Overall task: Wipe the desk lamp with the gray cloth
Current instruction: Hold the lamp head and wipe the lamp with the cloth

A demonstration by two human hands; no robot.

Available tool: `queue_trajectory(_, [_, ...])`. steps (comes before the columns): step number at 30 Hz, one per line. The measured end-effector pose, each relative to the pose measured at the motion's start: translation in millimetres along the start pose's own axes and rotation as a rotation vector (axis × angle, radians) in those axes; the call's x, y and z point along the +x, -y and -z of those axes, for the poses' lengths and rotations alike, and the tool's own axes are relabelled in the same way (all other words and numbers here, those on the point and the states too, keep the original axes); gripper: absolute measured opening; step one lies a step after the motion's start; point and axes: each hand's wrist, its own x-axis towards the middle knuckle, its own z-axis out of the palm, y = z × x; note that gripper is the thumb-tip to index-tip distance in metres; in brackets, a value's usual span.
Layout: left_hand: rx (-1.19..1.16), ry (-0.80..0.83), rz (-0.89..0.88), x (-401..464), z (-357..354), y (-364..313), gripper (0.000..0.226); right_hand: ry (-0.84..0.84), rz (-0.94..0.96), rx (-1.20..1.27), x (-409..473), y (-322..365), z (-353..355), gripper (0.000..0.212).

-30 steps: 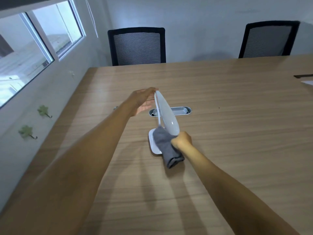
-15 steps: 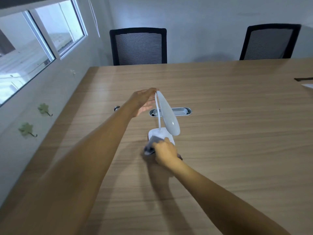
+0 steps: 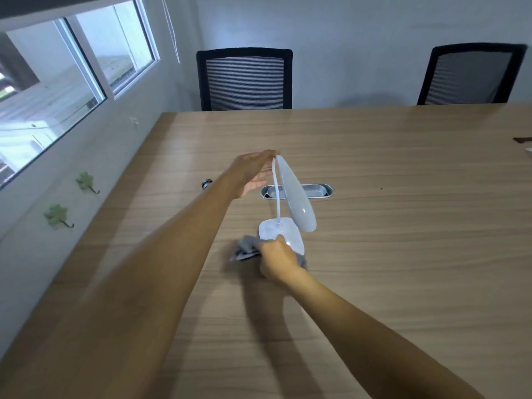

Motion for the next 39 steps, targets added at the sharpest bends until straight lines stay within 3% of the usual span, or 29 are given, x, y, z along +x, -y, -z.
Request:
queue_trajectory(3, [-0.006,-0.001,0.005,0.9,0.2,-0.1,0.018,-0.062,0.069,0.031,5.8,11.8,4.3,0.040])
queue_trajectory(6, [-0.011,0.002,0.013,1.0,-0.1,1.0,0.017,-0.137,-0.052,0.026,21.8,3.1,14.1,0.034])
queue_trajectory(11, [-0.020,0.011,0.010,3.1,1.3,-0.7,0.014,0.018,0.024,-0.217,21.5,8.2,1.1,0.040])
queue_trajectory(14, [-0.019,0.008,0.010,1.4,-0.2,0.2,0.015,0.124,0.135,-0.155,15.1,21.0,-4.6,0.041])
queue_trajectory(16, [-0.026,0.008,0.010,0.0,-0.5,0.9,0.015,0.070,0.171,-0.081,15.0,25.3,-1.6,0.042])
queue_trajectory(20, [-0.026,0.016,0.013,-1.4,0.8,-0.9,0.015,-0.142,-0.066,-0.088,27.2,15.4,13.8,0.033])
queue_trajectory(25, [-0.022,0.018,0.009,-1.5,0.4,-1.3,0.015,0.035,-0.032,-0.015,25.4,7.2,7.2,0.028])
queue_trajectory(28, [-0.025,0.016,0.013,-1.8,0.0,-1.3,0.016,0.112,-0.043,0.299,26.5,-3.3,21.2,0.017])
queue_trajectory(31, [-0.029,0.011,0.012,-2.6,-1.1,-1.1,0.014,0.142,-0.212,0.569,31.1,-31.2,46.8,0.006])
queue_trajectory(34, [-0.031,0.005,0.006,-3.6,-1.2,-1.3,0.013,0.028,-0.373,0.567,34.4,-65.1,55.4,0.006])
queue_trajectory(37, [-0.021,-0.002,0.006,-4.3,-1.6,-2.0,0.013,-0.017,-0.560,0.406,32.7,-89.4,50.0,0.034])
queue_trajectory(39, [-0.016,-0.003,0.005,-4.0,-1.8,-1.8,0.015,-0.091,-0.611,0.378,30.6,-99.5,57.5,0.035])
